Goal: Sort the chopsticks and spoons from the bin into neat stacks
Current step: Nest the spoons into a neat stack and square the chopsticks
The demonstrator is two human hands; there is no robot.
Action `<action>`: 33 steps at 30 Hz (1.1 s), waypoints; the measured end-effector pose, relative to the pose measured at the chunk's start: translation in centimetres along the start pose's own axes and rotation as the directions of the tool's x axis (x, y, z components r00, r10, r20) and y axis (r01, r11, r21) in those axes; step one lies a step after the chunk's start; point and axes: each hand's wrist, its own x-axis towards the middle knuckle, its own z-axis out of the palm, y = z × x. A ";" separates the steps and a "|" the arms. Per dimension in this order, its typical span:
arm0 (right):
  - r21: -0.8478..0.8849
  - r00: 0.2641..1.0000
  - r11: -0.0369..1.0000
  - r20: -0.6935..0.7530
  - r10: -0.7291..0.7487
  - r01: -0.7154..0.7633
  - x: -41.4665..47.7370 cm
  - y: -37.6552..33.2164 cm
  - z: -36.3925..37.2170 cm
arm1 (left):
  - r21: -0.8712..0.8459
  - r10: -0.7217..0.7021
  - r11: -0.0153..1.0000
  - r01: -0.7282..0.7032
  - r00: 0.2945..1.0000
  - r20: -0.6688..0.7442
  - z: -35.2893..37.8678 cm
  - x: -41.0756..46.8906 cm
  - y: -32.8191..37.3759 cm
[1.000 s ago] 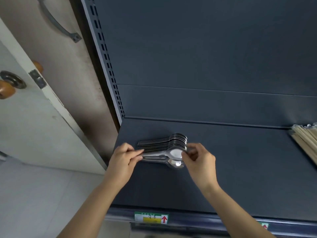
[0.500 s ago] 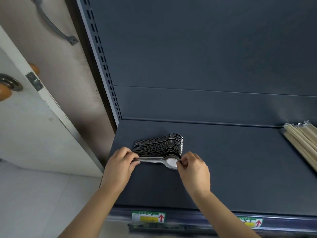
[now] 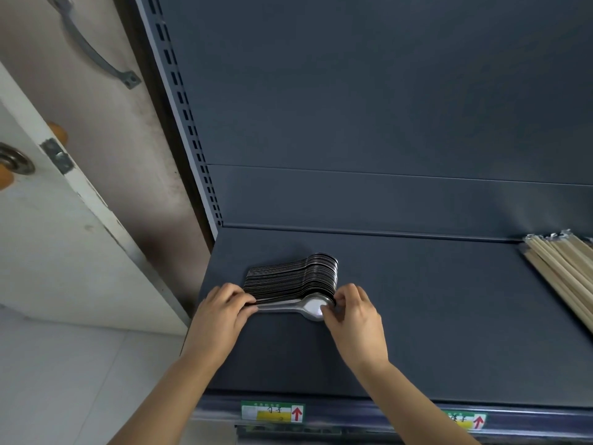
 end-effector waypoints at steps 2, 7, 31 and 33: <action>0.014 1.000 1.000 0.002 0.000 0.000 0.0 0.0 0.0 | -0.020 -0.003 1.000 0.003 1.000 0.000 0.0 -0.1 0.0; 0.036 1.000 0.999 0.003 0.000 0.000 0.0 0.0 0.1 | -0.034 -0.001 0.999 0.001 1.000 0.005 0.4 -0.3 -0.1; -0.063 0.999 0.997 -0.036 -0.040 0.038 0.2 0.9 -1.8 | 0.056 0.078 0.995 -0.081 0.995 0.056 -0.9 2.5 2.0; -0.077 0.997 0.996 -0.068 -0.041 0.036 0.4 1.5 -2.7 | 0.052 0.119 0.991 -0.121 0.992 0.049 -1.0 3.8 3.2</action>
